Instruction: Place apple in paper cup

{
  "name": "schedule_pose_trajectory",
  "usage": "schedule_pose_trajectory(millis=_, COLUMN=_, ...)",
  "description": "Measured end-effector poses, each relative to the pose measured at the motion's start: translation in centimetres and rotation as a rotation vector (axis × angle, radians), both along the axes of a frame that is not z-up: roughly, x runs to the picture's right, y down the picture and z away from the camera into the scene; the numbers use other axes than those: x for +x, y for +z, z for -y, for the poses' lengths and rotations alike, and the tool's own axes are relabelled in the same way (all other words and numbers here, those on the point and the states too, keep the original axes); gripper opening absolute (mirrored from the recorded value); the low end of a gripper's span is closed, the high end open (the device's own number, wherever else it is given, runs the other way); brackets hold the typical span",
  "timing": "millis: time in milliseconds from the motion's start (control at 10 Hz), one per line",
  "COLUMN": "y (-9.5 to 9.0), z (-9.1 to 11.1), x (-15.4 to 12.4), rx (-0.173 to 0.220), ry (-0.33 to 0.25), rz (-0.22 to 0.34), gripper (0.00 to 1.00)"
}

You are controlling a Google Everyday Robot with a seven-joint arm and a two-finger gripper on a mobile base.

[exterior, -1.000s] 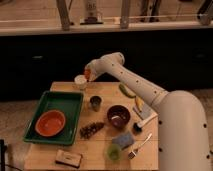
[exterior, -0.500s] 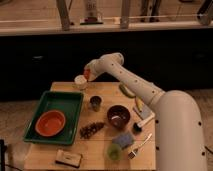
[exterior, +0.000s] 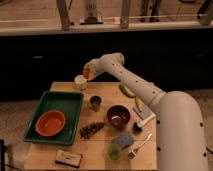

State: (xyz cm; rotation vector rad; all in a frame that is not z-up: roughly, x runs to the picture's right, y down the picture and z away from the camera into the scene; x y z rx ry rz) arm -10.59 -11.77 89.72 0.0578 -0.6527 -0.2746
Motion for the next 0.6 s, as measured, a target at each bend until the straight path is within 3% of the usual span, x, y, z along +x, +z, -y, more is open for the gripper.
schedule_pose_trajectory(millis=600, y=-0.4, z=0.1, x=-1.2, rx=0.02, ry=0.002, rz=0.096, gripper=0.0)
